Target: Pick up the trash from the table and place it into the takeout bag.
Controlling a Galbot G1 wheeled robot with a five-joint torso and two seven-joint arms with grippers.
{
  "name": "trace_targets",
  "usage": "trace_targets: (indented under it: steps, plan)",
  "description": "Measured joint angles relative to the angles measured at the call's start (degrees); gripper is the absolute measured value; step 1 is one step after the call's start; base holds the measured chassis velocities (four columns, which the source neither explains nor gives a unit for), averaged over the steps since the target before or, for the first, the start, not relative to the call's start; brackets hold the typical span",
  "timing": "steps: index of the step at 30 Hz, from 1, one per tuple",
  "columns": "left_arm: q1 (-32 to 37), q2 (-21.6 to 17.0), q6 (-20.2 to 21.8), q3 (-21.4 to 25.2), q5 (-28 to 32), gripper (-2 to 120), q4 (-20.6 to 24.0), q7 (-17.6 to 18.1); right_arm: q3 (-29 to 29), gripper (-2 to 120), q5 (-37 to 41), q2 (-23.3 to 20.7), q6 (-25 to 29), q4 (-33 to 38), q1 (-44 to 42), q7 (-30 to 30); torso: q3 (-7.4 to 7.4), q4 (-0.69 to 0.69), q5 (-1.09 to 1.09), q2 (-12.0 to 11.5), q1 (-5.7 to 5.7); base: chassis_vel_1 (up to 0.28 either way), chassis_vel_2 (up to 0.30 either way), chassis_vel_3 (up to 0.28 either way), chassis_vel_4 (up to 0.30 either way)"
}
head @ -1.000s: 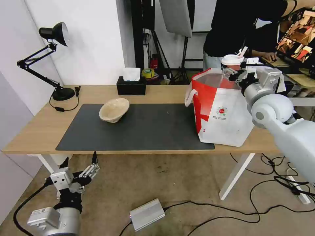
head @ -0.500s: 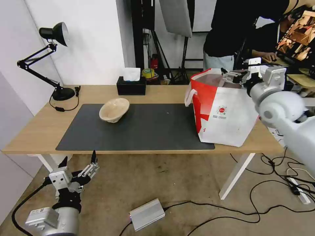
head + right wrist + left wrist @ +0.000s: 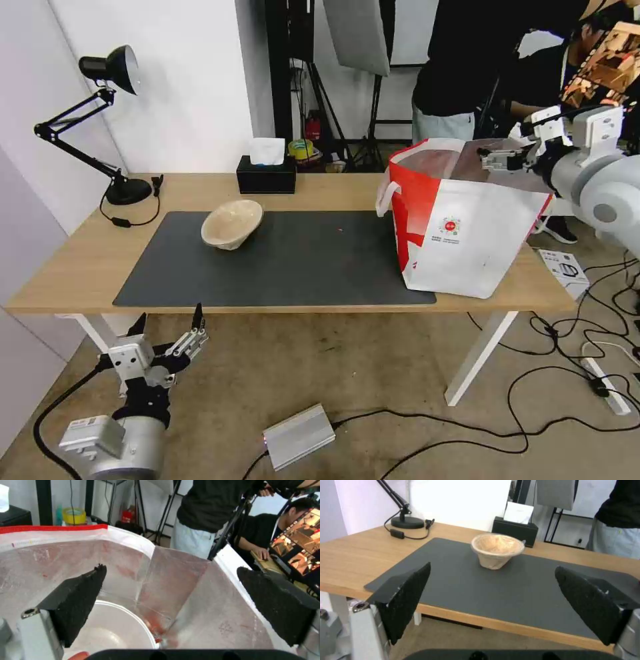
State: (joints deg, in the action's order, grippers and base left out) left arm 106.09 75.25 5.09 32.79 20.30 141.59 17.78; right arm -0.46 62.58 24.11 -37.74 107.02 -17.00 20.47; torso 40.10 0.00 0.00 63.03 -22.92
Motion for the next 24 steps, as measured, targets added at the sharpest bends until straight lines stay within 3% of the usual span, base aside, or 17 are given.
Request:
trace_targets:
  steps: [7, 10, 11, 15, 17, 20, 24]
  plan:
    - [0.4, 0.1, 0.0, 0.0, 0.0, 100, 0.5, 0.0, 1.3, 100, 1.5, -0.5, 1.5, 1.0, -1.0, 0.3, 0.0, 0.0, 0.0, 0.0, 0.0, 0.0, 0.0, 0.0, 0.0]
    - [0.6, 0.3, 0.0, 0.0, -0.1, 100, 0.9, 0.0, 2.2, 100, 2.6, -0.6, 8.2, 2.0, -2.4, 0.5, 0.0, 0.0, 0.0, 0.0, 0.0, 0.0, 0.0, 0.0, 0.0]
    - [0.6, 0.3, 0.0, 0.0, -0.1, 100, 0.9, 0.0, 2.2, 100, 2.6, -0.6, 8.2, 2.0, -2.4, 0.5, 0.0, 0.0, 0.0, 0.0, 0.0, 0.0, 0.0, 0.0, 0.0]
    - [0.9, 0.8, 0.0, 0.0, -0.4, 100, 1.4, 0.0, 4.1, 100, 2.8, 1.2, 22.7, 4.0, -6.2, 0.8, 0.0, 0.01, 0.0, 0.0, 0.0, 0.0, 0.0, 0.0, 0.0]
    - [1.0, 0.8, 0.0, 0.0, -0.4, 100, 1.5, -0.1, 4.8, 100, 2.7, 1.7, 24.8, 4.6, -7.2, 1.0, 0.0, 0.01, -0.01, 0.0, 0.0, 0.0, 0.0, 0.0, 0.0]
    - [1.1, 0.9, 0.0, 0.1, -0.4, 100, 1.6, -0.2, 8.1, 100, 1.5, 4.5, 33.2, 7.6, -12.7, 1.9, 0.0, 0.01, -0.01, 0.0, 0.0, 0.0, 0.0, 0.0, 0.0]
    - [1.2, 0.9, 0.0, 0.2, -0.4, 100, 1.6, -0.3, 10.0, 100, 0.0, 6.2, 37.8, 9.5, -16.8, 2.7, 0.0, 0.01, -0.01, 0.0, 0.0, 0.0, 0.0, 0.0, 0.0]
